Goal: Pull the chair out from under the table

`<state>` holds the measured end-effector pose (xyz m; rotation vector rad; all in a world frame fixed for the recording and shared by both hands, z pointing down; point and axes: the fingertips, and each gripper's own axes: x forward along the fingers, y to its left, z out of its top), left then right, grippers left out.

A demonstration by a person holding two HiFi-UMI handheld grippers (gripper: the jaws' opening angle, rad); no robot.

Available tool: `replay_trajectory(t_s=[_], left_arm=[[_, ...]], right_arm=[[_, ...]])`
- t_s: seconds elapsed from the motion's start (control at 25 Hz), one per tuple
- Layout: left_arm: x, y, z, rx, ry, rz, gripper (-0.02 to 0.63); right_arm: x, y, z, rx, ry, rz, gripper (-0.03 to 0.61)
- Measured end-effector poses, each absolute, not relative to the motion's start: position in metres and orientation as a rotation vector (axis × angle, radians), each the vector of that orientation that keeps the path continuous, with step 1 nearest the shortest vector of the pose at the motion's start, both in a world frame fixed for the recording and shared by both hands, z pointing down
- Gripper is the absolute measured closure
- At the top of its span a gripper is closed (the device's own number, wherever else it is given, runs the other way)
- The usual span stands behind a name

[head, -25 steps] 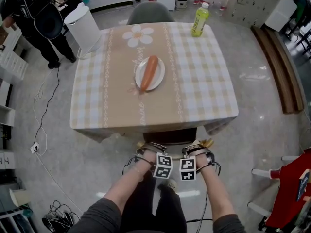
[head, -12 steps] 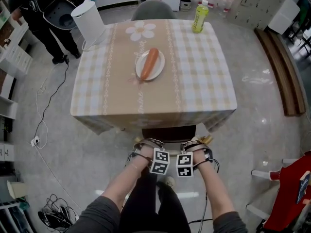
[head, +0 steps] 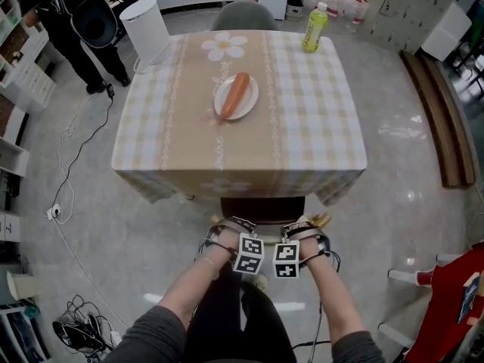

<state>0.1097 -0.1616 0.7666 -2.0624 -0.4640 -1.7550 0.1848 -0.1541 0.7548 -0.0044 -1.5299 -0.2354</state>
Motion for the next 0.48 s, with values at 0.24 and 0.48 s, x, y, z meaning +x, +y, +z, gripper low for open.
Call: replay_trajectory(t_s=[0.24,0.48], left_arm=[[0.111,-0.149,0.766,-2.062,-0.452,-1.761,0.54],[0.112,-0.135,0.767,-2.057,-0.434,-1.77,0.54]], right_arm=[[0.187,-0.142,0.753,-0.009,-1.53,-0.242,0.476],[0.187,-0.129,0.754,-0.01,-1.531,-0.255,0.475]])
